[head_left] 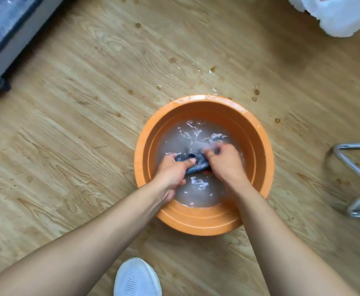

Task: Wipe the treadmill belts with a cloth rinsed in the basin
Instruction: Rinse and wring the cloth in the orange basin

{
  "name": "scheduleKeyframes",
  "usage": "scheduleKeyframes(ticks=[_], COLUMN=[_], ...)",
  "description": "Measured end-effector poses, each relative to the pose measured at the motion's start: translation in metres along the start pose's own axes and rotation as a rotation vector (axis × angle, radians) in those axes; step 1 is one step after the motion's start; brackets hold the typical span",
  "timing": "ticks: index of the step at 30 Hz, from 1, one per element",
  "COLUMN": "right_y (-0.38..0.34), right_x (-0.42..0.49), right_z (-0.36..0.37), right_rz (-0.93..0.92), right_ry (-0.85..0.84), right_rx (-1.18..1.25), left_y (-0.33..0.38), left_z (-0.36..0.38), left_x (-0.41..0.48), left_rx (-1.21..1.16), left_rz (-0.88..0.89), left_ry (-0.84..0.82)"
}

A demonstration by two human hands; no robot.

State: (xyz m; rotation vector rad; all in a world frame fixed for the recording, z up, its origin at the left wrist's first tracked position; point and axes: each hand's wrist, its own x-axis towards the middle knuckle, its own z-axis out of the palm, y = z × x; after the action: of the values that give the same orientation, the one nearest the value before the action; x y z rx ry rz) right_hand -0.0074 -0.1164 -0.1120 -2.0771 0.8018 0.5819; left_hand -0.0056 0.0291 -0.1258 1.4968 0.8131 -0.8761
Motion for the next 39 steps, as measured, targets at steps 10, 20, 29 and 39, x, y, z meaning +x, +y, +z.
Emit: scheduleKeyframes(ticks=[10,20,29,39], right_y=[-0.012,-0.002,-0.005,0.013], right_x=[-0.003,0.003,-0.008,0.009], right_z=[-0.023,-0.007,-0.01,-0.004], right_rz=[-0.121,-0.184,-0.263,0.031], right_ry=[0.094,-0.133,-0.093,0.139], right_rx=[-0.144,-0.183,-0.105,0.112], left_y=[0.003,0.008,0.015,0.002], left_z=[-0.002,-0.004,-0.001,0.01], left_x=[-0.005,0.007,0.011,0.018], left_rx=[0.112,0.103,0.039,-0.071], left_rz=[0.057,0.239,0.053,-0.023], left_ry=[0.045,0.176,0.265,0.114])
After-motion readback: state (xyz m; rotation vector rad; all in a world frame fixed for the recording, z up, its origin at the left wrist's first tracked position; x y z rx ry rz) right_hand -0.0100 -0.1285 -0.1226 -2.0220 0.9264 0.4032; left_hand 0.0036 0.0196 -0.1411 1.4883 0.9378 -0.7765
